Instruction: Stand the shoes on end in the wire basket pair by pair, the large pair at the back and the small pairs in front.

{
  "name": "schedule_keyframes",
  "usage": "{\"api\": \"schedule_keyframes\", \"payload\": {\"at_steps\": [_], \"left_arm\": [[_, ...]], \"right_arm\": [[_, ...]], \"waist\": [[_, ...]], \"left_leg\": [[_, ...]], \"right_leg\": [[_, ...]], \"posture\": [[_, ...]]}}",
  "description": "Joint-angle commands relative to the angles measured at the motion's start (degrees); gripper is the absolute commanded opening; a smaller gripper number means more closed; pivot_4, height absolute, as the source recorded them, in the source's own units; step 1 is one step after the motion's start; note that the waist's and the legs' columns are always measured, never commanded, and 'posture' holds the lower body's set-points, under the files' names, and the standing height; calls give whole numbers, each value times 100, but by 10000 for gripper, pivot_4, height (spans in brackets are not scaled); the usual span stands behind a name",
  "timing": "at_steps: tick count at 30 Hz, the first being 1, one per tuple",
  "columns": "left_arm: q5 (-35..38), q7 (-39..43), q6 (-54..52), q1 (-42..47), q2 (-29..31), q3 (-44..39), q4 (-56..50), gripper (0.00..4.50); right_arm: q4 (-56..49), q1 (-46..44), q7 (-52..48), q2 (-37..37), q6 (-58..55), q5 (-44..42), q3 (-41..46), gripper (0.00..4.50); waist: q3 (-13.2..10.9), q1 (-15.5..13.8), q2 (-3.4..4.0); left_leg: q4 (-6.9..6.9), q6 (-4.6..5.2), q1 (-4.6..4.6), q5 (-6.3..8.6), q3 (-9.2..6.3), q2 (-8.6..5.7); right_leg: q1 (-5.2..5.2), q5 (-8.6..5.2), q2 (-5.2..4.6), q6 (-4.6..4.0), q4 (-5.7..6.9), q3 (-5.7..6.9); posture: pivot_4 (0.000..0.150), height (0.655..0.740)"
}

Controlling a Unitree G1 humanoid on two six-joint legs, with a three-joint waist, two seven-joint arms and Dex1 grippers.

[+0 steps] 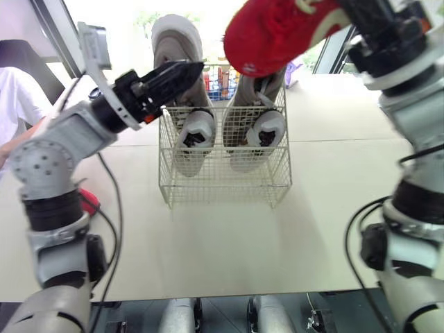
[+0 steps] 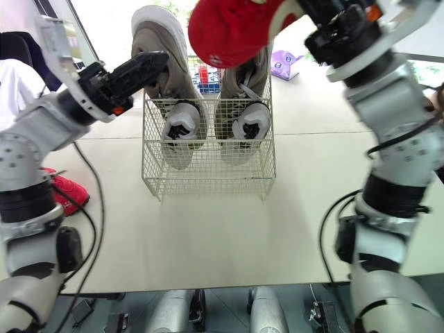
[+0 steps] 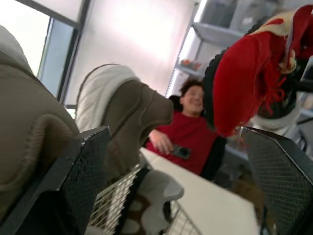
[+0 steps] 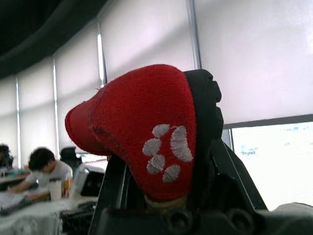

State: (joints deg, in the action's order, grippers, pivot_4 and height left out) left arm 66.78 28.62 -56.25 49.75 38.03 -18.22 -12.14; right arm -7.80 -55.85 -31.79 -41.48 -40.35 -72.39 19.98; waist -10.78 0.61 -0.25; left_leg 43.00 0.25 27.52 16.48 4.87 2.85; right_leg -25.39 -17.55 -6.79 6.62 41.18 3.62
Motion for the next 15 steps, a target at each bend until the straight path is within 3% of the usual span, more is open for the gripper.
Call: {"api": "schedule_keyframes", "payload": {"at_steps": [1, 6, 15], "left_arm": [[80, -184, -211, -165, 294, 18, -644, 43895], [860, -976, -463, -770, 302, -249, -1241, 43895], [2453, -2318, -249, -2661, 785, -685, -2263, 43895]], "right_arm": [[118, 232, -1253, -696, 126, 736, -134, 8962], [199, 645, -2432, -1037, 350, 1428, -532, 8962], [173, 804, -3240, -709, 720, 2365, -1242, 8962]], "waist": [[0, 0, 0], [-2, 24, -2], [-9, -8, -13]], "left_leg": [[-2, 2, -4, 2, 1, 0], [-5, 1, -10, 1, 1, 4], [-4, -37, -8, -21, -3, 9]], "right_leg": [[3, 0, -1, 0, -4, 0], [4, 1, -2, 0, -3, -1], [3, 2, -8, -1, -1, -2]], "posture": [[1500, 6675], [1500, 6675], [1500, 6675]]}}
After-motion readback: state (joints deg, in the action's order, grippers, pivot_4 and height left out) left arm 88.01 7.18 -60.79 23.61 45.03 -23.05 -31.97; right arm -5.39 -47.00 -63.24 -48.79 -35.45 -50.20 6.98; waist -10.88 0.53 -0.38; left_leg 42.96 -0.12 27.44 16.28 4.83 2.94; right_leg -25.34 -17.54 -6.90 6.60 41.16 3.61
